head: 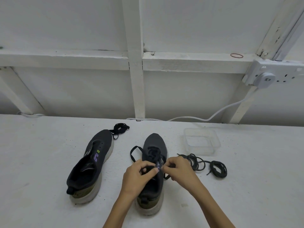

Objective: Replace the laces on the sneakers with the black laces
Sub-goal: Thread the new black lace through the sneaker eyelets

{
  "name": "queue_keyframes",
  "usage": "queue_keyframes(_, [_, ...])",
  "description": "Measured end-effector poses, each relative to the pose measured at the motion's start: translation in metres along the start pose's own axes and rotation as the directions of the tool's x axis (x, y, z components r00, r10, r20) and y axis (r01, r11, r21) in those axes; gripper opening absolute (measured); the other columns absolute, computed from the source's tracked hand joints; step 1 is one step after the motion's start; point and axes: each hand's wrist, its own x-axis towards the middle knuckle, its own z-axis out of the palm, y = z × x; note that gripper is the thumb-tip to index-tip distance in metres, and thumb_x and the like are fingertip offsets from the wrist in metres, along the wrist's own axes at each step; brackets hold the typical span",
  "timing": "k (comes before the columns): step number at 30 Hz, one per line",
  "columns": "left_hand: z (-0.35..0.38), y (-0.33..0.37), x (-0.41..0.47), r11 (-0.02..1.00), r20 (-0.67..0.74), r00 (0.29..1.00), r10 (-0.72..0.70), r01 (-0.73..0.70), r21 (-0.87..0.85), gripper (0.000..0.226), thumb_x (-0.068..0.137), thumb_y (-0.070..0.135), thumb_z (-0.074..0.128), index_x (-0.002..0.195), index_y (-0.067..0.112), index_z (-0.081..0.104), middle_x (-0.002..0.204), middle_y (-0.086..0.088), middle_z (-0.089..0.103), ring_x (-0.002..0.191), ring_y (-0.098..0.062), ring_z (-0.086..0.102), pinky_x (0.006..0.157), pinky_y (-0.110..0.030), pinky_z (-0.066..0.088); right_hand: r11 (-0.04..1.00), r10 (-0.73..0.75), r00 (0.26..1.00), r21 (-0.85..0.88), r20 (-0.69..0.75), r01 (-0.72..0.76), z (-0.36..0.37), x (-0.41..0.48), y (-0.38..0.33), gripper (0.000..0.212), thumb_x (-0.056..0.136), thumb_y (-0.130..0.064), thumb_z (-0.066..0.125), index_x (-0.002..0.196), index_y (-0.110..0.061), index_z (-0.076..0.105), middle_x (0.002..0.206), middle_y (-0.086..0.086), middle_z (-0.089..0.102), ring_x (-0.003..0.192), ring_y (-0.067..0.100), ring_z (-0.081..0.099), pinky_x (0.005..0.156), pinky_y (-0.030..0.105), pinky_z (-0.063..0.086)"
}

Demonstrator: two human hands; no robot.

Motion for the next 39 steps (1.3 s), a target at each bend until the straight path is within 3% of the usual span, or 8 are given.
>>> queue_keyframes(3, [0.001, -0.001, 0.000, 1.000, -0.013, 1.000, 0.005, -0.005, 0.012, 0.019, 0.079, 0.034, 0.077, 0.084, 0.050, 0.069, 0.086, 0.007, 0.064, 0.080, -0.004, 0.057, 0.073, -0.023, 0.049, 0.999, -0.023, 1.000, -0.042, -0.010, 0.022, 0.002, 0.000, -0.001, 0.012, 0.082, -0.012, 0.065, 0.071, -0.008, 0.067, 0.060, -0.001, 0.062, 0.044, 0.001, 0.050, 0.050, 0.016, 0.042])
queue_keyframes(10, [-0.002, 0.000, 0.000, 1.000, 0.023, 1.000, 0.007, -0.007, 0.012, 0.011, 0.081, 0.031, 0.075, 0.084, 0.042, 0.073, 0.079, 0.011, 0.060, 0.074, -0.002, 0.054, 0.066, -0.012, 0.043, 0.983, -0.154, 0.987, -0.111, -0.053, 0.147, 0.002, -0.004, -0.001, 0.011, 0.086, -0.011, 0.064, 0.076, -0.009, 0.069, 0.070, -0.003, 0.066, 0.061, 0.000, 0.057, 0.058, 0.014, 0.043])
queue_keyframes(15, [-0.011, -0.003, 0.003, 0.999, 0.102, 0.993, 0.051, -0.052, 0.007, 0.025, 0.082, 0.020, 0.075, 0.086, 0.044, 0.071, 0.077, 0.009, 0.057, 0.070, -0.002, 0.053, 0.065, -0.013, 0.043, 0.985, -0.144, 0.988, -0.107, -0.063, 0.136, 0.006, -0.009, 0.001, 0.012, 0.089, -0.014, 0.065, 0.077, -0.014, 0.068, 0.074, -0.006, 0.064, 0.065, 0.002, 0.058, 0.060, 0.017, 0.045])
queue_keyframes(24, [-0.014, -0.001, 0.013, 0.983, 0.137, 0.982, 0.127, -0.142, 0.113, 0.014, 0.079, 0.026, 0.076, 0.090, 0.036, 0.075, 0.078, 0.011, 0.060, 0.073, -0.002, 0.055, 0.067, -0.019, 0.047, 0.974, -0.087, 0.988, -0.220, -0.128, 0.057, 0.017, -0.004, -0.006, 0.017, 0.089, -0.013, 0.063, 0.073, -0.017, 0.065, 0.071, -0.003, 0.064, 0.065, 0.008, 0.058, 0.061, 0.017, 0.042])
queue_keyframes(28, [-0.015, 0.002, 0.018, 0.950, 0.159, 0.972, 0.174, -0.208, 0.234, 0.008, 0.081, 0.032, 0.074, 0.089, 0.034, 0.075, 0.077, 0.013, 0.058, 0.075, -0.004, 0.057, 0.069, -0.018, 0.046, 0.992, -0.043, 0.975, -0.128, -0.216, 0.016, 0.021, -0.008, 0.003, 0.013, 0.088, -0.023, 0.069, 0.077, -0.020, 0.075, 0.075, -0.002, 0.068, 0.070, 0.011, 0.063, 0.068, 0.033, 0.052])
queue_keyframes(31, [-0.017, 0.003, 0.023, 0.920, 0.210, 0.953, 0.218, -0.272, 0.282, 0.008, 0.082, 0.033, 0.070, 0.089, 0.032, 0.075, 0.075, 0.016, 0.055, 0.074, -0.003, 0.055, 0.065, -0.009, 0.037, 0.999, -0.035, 0.968, 0.029, -0.248, 0.044, 0.026, -0.013, 0.005, 0.007, 0.087, -0.030, 0.071, 0.083, -0.028, 0.076, 0.080, -0.006, 0.069, 0.074, 0.007, 0.063, 0.066, 0.026, 0.050])
queue_keyframes(33, [-0.017, 0.003, 0.025, 0.900, 0.238, 0.942, 0.235, -0.304, 0.313, 0.011, 0.083, 0.033, 0.067, 0.092, 0.030, 0.072, 0.080, 0.016, 0.054, 0.078, -0.003, 0.054, 0.065, -0.007, 0.035, 0.983, -0.015, 0.977, 0.177, -0.211, 0.054, 0.029, -0.018, 0.002, 0.009, 0.083, -0.024, 0.077, 0.091, -0.026, 0.073, 0.086, -0.009, 0.071, 0.074, 0.005, 0.064, 0.061, 0.021, 0.051])
queue_keyframes(39, [-0.014, 0.001, 0.020, 0.866, 0.247, 0.926, 0.284, -0.359, 0.348, 0.010, 0.086, 0.034, 0.062, 0.093, 0.027, 0.063, 0.091, 0.015, 0.054, 0.083, -0.004, 0.053, 0.065, -0.008, 0.035, 0.939, 0.059, 0.979, 0.344, -0.196, 0.012, 0.029, -0.026, 0.001, 0.017, 0.081, -0.013, 0.077, 0.094, -0.021, 0.070, 0.084, 0.000, 0.072, 0.075, 0.015, 0.066, 0.064, 0.036, 0.057])
